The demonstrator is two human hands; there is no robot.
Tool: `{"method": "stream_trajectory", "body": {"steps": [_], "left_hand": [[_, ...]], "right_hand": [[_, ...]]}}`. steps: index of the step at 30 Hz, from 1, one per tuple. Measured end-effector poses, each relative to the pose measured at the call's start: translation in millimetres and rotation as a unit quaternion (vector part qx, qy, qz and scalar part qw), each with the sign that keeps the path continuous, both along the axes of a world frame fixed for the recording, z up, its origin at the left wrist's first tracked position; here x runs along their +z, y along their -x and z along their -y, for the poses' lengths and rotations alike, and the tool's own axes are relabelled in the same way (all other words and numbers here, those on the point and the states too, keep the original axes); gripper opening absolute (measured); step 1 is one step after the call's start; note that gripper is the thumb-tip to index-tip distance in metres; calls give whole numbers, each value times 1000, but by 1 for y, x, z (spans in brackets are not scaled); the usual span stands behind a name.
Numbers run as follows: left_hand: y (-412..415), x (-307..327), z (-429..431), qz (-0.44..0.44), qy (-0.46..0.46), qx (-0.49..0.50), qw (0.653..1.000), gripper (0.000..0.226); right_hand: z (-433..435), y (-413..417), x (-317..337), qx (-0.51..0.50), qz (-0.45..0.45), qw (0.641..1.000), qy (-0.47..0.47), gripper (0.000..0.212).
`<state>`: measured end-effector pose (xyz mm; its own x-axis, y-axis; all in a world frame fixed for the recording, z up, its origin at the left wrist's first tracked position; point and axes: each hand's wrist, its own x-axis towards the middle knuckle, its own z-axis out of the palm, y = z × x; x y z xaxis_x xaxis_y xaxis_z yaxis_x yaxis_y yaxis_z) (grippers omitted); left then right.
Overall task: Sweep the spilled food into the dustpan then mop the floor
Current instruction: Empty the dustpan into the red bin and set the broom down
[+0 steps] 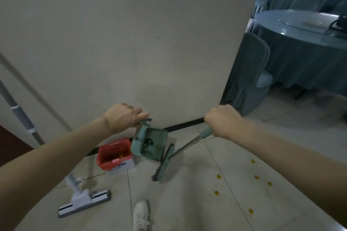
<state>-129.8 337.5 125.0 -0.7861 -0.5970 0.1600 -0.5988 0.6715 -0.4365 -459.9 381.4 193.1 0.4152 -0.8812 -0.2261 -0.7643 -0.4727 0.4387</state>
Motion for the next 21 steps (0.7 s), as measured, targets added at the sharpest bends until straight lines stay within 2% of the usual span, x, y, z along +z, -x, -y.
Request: {"method": "stream_trajectory", "body": {"steps": [2,5,9,12,14,17,21], "left_hand": [[0,-12,25,6,-18,-10,1000,44],[-2,-33,66,30,-33,0,999,34],[-18,-57,129,31,-50,-35,998,53],[-27,-82,175,11,-66,-53,996,28],[-29,-93,204,8,-87,-53,995,21],[-31,-110,246,17,-90,-43,995,29],[-28,-134,281,-42,-107,-4,993,32]], "right_hand": [[20,-9,1,-13,14,1000,-6,14],[61,-27,0,-53,46,997,-38,14],[123,-63,3,-106,138,981,-89,10],[169,-96,8,-133,197,962,-131,18],[196,-113,4,-141,238,954,-117,18],[224,-132,-12,-148,340,925,-79,16],[252,-156,-31,-174,411,891,-80,24]]}}
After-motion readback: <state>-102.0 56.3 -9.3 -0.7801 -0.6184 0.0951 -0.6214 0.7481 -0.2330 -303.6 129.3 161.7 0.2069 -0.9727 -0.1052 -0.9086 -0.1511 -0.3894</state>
